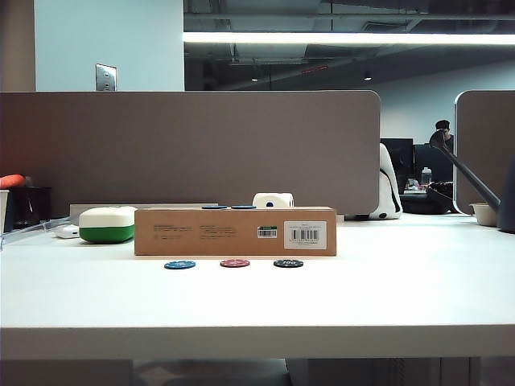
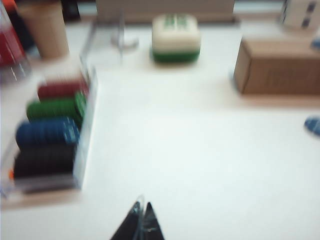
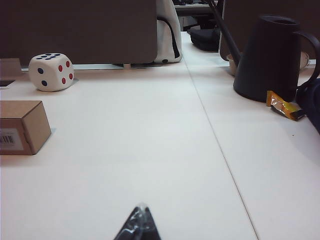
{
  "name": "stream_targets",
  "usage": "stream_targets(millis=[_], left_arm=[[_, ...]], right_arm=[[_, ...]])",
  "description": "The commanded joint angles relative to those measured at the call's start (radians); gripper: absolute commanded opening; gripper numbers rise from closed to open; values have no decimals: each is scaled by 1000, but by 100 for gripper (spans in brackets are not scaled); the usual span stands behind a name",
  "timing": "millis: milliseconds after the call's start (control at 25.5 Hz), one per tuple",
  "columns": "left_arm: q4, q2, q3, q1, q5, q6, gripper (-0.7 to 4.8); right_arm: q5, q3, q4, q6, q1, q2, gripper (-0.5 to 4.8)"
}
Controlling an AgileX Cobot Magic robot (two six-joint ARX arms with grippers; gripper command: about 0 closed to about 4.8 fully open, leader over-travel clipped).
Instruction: Push the chip, whose value equals the sum of all the chip values on the rectangular box, forward next to the box.
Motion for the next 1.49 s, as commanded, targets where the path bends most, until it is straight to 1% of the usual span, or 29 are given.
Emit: stream_targets(millis=[39, 118, 196, 314, 550, 628, 667, 707, 785, 981, 1099, 1335, 1413, 1492], left_arm=[[-3, 115, 56, -2, -3, 0, -5], [-9, 175, 88, -2, -3, 0, -5], [-10, 284, 145, -6, -4, 0, -5], [-13, 402, 221, -37, -6, 0, -5], [-16, 597, 405, -161, -6, 0, -5], [-16, 713, 535, -258, -6, 0, -5], [-16, 739, 563, -276, -5, 0, -5], [-16, 804, 629, -304, -2, 0, -5], [-10, 909, 727, -322, -2, 0, -5], [-9, 1071, 867, -322, -3, 0, -5], [-9, 1123, 912, -326, -3, 0, -5], [-3, 1143, 916, -358, -5, 0, -5], [-2, 1143, 916, -380, -5, 0, -5], [-2, 1143, 916, -425, -4, 0, -5]], right_arm=[[-1, -5, 16, -3, 0, 0, -4], [-1, -5, 16, -3, 0, 0, -4], [-1, -5, 16, -3, 0, 0, -4], [-1, -5, 16, -3, 0, 0, -4], [-1, -5, 16, -3, 0, 0, -4], [-1, -5, 16, -3, 0, 0, -4], [-1, -5, 16, -3, 0, 0, -4], [-1, -5, 16, -3, 0, 0, -4], [-1, -5, 16, -3, 0, 0, -4], [-1, -5, 16, -3, 0, 0, -4], [-1, -5, 16, -3, 0, 0, -4], [-1, -5, 16, -3, 13, 0, -4], [-1, -5, 16, -3, 15, 0, -4], [-1, -5, 16, -3, 15, 0, -4]])
